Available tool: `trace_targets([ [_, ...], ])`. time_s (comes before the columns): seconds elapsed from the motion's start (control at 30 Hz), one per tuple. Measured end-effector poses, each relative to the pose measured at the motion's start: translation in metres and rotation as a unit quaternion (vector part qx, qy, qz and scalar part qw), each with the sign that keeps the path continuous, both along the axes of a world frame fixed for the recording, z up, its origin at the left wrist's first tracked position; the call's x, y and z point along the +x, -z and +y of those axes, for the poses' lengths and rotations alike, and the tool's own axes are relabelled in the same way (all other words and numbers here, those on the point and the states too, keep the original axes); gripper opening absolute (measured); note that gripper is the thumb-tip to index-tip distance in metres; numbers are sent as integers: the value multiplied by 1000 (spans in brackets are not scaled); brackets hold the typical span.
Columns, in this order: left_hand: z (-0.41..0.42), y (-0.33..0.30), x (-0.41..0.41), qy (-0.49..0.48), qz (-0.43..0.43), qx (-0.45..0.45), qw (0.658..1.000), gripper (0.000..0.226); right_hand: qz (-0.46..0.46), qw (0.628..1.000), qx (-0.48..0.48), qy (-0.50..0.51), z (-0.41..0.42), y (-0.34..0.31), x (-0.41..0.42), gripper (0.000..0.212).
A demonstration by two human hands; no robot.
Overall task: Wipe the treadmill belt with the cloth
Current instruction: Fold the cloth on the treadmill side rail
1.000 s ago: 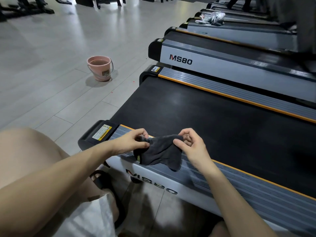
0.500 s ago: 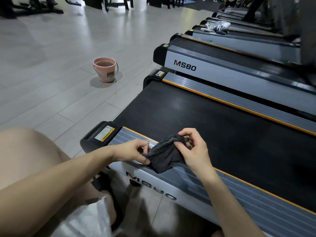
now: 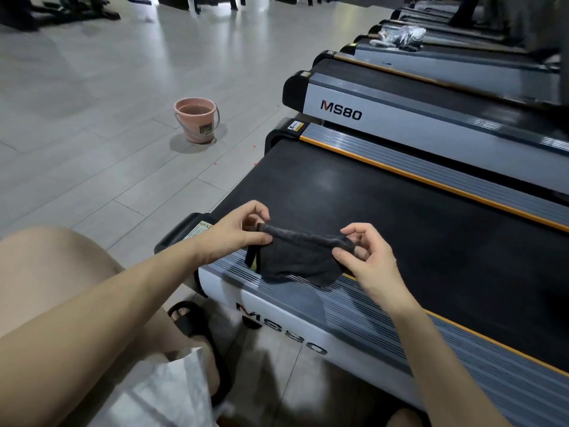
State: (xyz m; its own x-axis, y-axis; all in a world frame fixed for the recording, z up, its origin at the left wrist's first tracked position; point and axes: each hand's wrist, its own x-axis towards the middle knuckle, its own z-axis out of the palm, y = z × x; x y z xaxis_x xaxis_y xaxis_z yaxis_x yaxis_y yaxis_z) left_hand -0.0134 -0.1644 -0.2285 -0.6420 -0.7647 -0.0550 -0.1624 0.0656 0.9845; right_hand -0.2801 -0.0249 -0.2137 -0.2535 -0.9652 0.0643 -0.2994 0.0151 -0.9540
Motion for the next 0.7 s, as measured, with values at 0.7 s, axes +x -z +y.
trace_targets([
  [0.7,-54,86,-34,-36,-278,-166,946,44,250,955,143,70,-42,115,10,24],
])
